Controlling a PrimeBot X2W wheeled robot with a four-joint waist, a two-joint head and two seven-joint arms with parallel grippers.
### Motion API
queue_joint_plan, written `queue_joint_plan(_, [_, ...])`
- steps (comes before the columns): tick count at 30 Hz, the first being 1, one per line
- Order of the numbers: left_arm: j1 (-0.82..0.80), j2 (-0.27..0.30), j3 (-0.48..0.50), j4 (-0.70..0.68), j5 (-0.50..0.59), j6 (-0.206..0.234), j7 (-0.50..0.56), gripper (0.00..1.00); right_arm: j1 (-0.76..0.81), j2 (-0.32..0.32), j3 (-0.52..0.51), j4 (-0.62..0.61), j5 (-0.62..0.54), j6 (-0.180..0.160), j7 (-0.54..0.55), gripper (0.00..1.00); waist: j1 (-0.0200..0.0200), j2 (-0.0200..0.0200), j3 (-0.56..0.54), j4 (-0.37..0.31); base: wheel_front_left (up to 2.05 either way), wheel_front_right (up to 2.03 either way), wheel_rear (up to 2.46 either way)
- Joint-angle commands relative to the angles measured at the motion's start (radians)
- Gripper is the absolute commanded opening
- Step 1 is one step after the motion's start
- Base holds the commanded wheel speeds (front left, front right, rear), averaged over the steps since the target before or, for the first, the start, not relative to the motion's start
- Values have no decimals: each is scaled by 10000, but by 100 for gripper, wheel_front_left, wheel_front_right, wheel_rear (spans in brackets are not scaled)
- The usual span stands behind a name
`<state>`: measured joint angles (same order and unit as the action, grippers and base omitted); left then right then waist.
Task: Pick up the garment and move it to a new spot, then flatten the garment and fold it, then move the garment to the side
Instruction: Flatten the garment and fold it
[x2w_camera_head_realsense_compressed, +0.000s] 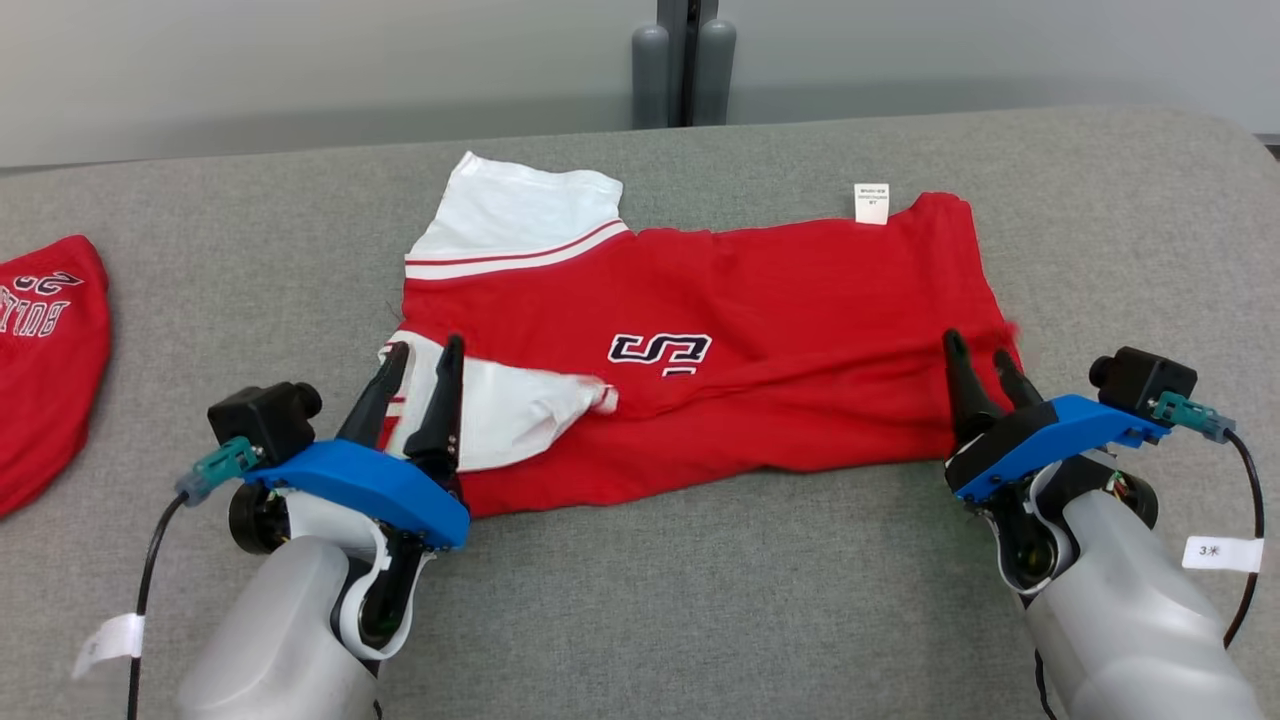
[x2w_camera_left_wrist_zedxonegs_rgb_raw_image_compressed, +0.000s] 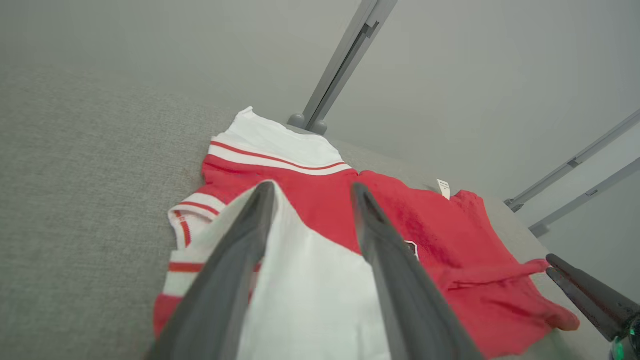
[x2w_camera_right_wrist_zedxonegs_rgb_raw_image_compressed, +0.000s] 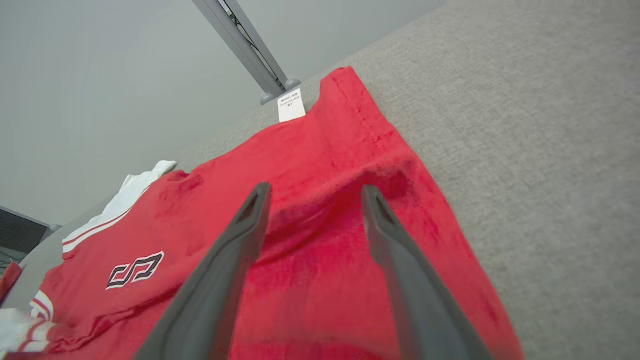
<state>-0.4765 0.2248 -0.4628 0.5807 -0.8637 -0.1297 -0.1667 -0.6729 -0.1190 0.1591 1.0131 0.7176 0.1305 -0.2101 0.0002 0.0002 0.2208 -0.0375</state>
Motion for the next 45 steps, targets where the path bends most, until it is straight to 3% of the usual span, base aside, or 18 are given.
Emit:
queue_joint_plan(1, [-149, -6, -61, 210, -20, -10, -328, 100, -80, 10, 99, 109, 18, 5, -162, 100, -2, -2, -83, -21, 0, 0, 0])
queue_joint_plan(8, [402, 191, -53, 438, 39, -11, -917, 100, 677, -403, 631, -177, -61, 5, -482, 100, -2, -2, -451, 15, 0, 0, 0])
queue_joint_plan(16, [2023, 652, 385, -166, 1984, 393, -988, 100, 1503, -1369, 1043, -711, -1086, 3, -558, 100, -2, -2, -837, 39, 0, 0, 0])
queue_joint_plan(26, [1762, 358, 435, 582, 2711, 349, -993, 100, 1265, -1353, 473, -161, -2046, 3, -560, 100, -2, -2, -389, 110, 0, 0, 0])
queue_joint_plan(34, [735, -26, 17, 2264, 2786, 179, -745, 100, 620, -933, 467, 865, -2610, 3, -559, 100, -2, -2, -92, 159, 0, 0, 0])
queue_joint_plan(35, [622, -57, -24, 2449, 2747, 153, -724, 73, 575, -866, 476, 933, -2621, 3, -557, 100, -2, -2, -91, 155, 0, 0, 0])
queue_joint_plan(36, [539, -101, -83, 2636, 2741, 130, -696, 31, 566, -771, 520, 1040, -2614, 3, -557, 100, -2, -2, -99, 150, 0, 0, 0])
queue_joint_plan(37, [503, -170, -105, 2787, 2652, 91, -710, 0, 542, -682, 551, 1139, -2556, 3, -557, 86, -2, -2, -109, 145, 0, 0, 0])
queue_joint_plan(38, [492, -235, -112, 2899, 2594, 67, -744, 0, 510, -653, 572, 1223, -2524, 3, -556, 31, -2, -2, -125, 137, 0, 0, 0])
queue_joint_plan(39, [458, -276, -136, 3005, 2560, 64, -775, 0, 481, -642, 584, 1252, -2485, 3, -556, 0, -2, -2, -140, 138, 0, 0, 0])
queue_joint_plan(45, [888, -285, 102, 2730, 2165, -25, -964, 0, 1089, -635, 418, 680, -2101, 3, -558, 0, -2, -2, -617, 150, 0, 0, 0])
